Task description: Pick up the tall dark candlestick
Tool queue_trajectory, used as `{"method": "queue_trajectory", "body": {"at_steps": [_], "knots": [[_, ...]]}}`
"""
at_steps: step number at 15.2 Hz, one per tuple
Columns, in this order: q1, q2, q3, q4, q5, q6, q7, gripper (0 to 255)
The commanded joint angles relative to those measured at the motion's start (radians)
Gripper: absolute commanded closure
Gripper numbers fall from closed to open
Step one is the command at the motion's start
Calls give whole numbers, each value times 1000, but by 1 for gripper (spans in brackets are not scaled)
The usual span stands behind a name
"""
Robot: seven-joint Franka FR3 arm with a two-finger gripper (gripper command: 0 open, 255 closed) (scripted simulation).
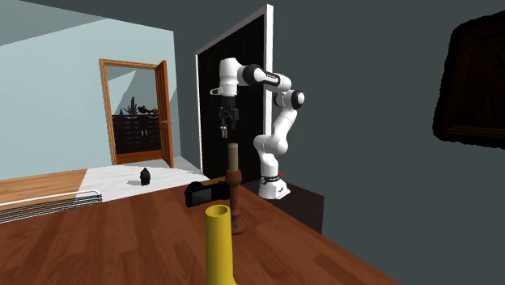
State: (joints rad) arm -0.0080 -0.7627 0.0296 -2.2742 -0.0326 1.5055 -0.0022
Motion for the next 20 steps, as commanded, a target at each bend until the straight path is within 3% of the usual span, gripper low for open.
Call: {"method": "queue_trajectory", "body": {"at_steps": [1, 12, 20], "knots": [[0, 0, 0, 0, 0, 0, 0, 0], [-11, 10, 311, -81, 158, 244, 477, 0], [-100, 169, 578, 9, 161, 422, 839, 0]]}}
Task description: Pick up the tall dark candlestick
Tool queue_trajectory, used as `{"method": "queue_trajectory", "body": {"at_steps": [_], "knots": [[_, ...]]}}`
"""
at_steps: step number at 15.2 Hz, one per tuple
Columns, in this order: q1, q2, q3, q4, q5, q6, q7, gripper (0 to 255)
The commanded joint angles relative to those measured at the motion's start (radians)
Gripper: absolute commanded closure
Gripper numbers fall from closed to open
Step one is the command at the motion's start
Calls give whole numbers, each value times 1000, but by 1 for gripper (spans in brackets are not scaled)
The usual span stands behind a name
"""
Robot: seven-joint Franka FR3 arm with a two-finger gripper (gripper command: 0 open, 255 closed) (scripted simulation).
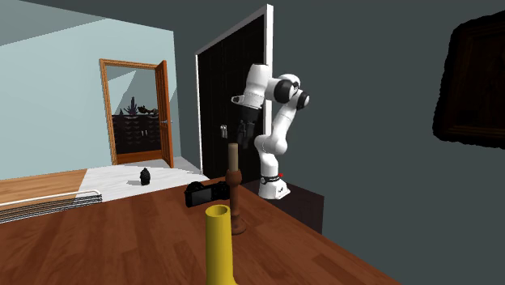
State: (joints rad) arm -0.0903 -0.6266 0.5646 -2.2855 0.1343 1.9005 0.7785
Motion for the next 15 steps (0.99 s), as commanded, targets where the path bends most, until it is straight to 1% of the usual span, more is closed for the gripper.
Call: {"method": "queue_trajectory", "body": {"at_steps": [1, 3, 5, 8, 10, 11, 12, 13, 14, 15], "knots": [[-37, 59, 80, 41, -17, 45, 107, 0], [-83, 118, 159, 87, -49, 79, 207, 0], [-138, 185, 245, 141, -98, 105, 315, 0], [-242, 306, 397, 239, -211, 125, 494, 0], [-329, 416, 527, 317, -332, 118, 638, 0], [-377, 493, 608, 362, -421, 102, 725, 0], [-417, 606, 700, 413, -551, 64, 837, 0], [-391, 761, 752, 472, -723, -6, 965, 0], [-317, 882, 745, 532, -851, -75, 1056, 0], [-210, 929, 665, 584, -899, -106, 1096, 0]]}}
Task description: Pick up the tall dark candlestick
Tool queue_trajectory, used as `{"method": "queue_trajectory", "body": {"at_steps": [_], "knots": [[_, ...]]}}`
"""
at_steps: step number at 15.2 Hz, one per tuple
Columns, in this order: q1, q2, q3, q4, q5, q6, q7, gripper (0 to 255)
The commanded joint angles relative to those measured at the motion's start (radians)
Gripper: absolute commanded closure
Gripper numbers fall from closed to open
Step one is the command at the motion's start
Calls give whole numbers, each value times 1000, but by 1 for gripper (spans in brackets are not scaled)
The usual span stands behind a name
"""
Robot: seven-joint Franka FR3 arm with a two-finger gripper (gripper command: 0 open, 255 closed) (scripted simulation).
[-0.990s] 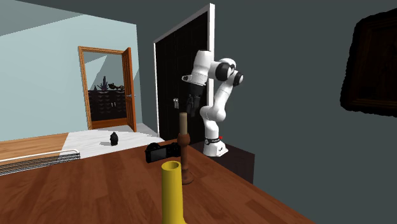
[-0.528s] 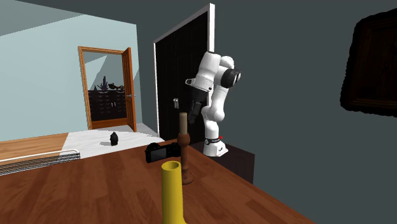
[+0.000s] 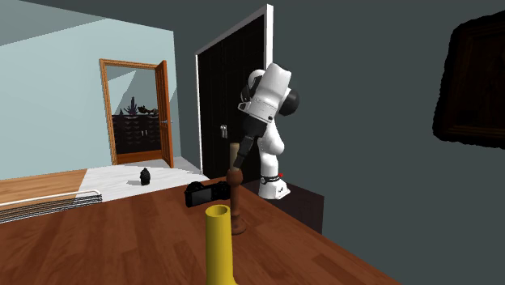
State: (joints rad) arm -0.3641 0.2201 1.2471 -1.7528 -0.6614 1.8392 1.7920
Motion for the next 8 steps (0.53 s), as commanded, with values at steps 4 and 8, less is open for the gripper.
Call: {"method": "queue_trajectory", "body": {"at_steps": [4, 8], "knots": [[85, 76, -59, 7, -103, 5, 101, 0], [91, 90, -70, -26, -124, 36, 127, 0]]}}
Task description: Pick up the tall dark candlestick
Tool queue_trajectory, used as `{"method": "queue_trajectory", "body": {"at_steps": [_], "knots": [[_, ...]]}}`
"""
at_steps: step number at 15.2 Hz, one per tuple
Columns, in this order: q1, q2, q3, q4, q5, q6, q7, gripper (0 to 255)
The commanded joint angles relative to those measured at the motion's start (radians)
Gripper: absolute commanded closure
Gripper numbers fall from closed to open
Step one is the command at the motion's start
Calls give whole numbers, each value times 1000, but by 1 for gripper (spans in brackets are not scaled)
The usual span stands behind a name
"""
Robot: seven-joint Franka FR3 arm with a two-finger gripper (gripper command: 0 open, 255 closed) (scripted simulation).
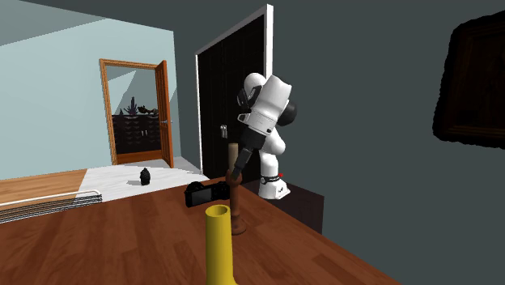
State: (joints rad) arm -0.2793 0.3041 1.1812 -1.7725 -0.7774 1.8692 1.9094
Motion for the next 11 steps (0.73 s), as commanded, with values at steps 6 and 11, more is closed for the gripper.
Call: {"method": "queue_trajectory", "body": {"at_steps": [6, 11], "knots": [[4, 5, -4, -8, -7, 7, 9, 255], [4, 5, -4, -9, -7, 8, 10, 255]]}}
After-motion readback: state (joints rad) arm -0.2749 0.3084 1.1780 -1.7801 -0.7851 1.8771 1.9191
